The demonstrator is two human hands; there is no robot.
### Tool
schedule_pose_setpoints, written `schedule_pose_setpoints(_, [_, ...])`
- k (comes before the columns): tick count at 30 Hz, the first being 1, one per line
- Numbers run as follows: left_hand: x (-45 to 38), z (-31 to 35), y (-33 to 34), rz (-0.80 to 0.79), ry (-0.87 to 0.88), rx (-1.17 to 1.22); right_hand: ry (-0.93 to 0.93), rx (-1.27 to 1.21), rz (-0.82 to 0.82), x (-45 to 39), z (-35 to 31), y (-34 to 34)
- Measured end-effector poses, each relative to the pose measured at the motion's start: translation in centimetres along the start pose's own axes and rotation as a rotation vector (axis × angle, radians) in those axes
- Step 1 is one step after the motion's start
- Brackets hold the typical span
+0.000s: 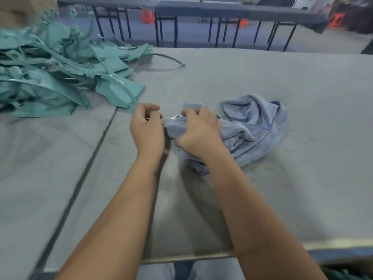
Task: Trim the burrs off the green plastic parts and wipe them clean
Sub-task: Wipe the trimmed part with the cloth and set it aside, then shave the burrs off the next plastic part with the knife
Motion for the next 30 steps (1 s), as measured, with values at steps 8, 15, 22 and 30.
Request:
schedule_pose_setpoints(8, [0.4,-0.9,0.2,-0.081,-0.061,-0.109,-0.066,0.094,0.37,-3.4,3.6,-12.1])
schedule_pose_setpoints(15, [1.2,-0.9,1.3,-0.198,-0.029,-0.196,0.249,0.299,0.346,-4.4,6.0,-13.7])
schedule_pose_setpoints(22, [1.2,-1.2,1.0,-0.198,-0.033,-0.185,0.162,-0.036,0.141,-2.9,2.0,-2.7])
schedule_pose_setpoints(30, [-0.2,0.3,1.2,-0.115,0.164,-0.407,0.332,0.357,0.112,-1.8,6.8,-1.4])
Point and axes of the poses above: each hand's wrist, its own x-axis away from the middle knuckle, its own y-axis out of the palm, z = x × y, the point moved 7 cm from there along -x, towards the middle knuckle, and after that the axes turned 2 degrees about z, right-handed, at the moved point
